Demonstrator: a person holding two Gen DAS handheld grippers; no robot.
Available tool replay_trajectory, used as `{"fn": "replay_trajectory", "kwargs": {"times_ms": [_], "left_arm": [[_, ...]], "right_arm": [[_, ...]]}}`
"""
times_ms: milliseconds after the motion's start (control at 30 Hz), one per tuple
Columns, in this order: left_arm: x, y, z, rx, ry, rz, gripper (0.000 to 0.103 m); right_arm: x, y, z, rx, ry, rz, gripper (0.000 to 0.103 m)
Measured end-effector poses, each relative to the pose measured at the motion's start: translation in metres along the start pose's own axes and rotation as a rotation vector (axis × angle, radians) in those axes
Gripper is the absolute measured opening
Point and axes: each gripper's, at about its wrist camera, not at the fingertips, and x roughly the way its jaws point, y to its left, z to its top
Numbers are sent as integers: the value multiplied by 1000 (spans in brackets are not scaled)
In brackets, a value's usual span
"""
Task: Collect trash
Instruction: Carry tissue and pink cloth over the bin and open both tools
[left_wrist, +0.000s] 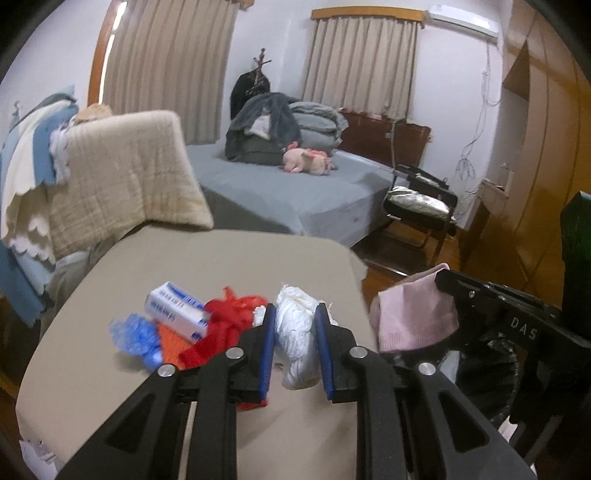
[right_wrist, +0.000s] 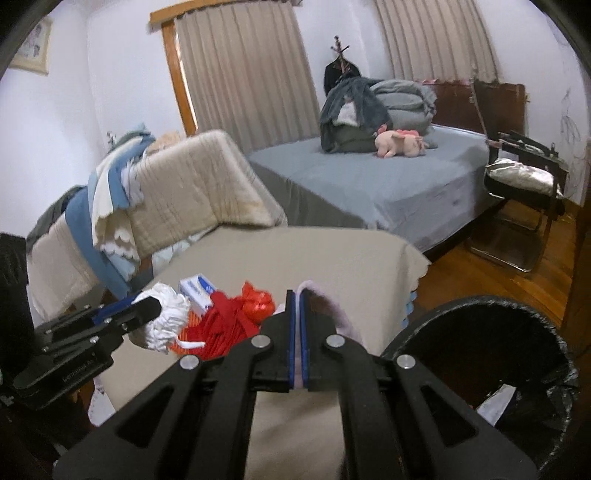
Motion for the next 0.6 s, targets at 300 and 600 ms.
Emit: {"fn": "replay_trajectory", "kwargs": {"times_ms": [300,600], "left_arm": [[2,-52,24,65,-40,-102,21],[34,-116,26,146,-23,-233,21]], "right_arm": [[-48,-41,16,2,-77,-111,2],[-75,-97,1,24,-59,-250,2]]}}
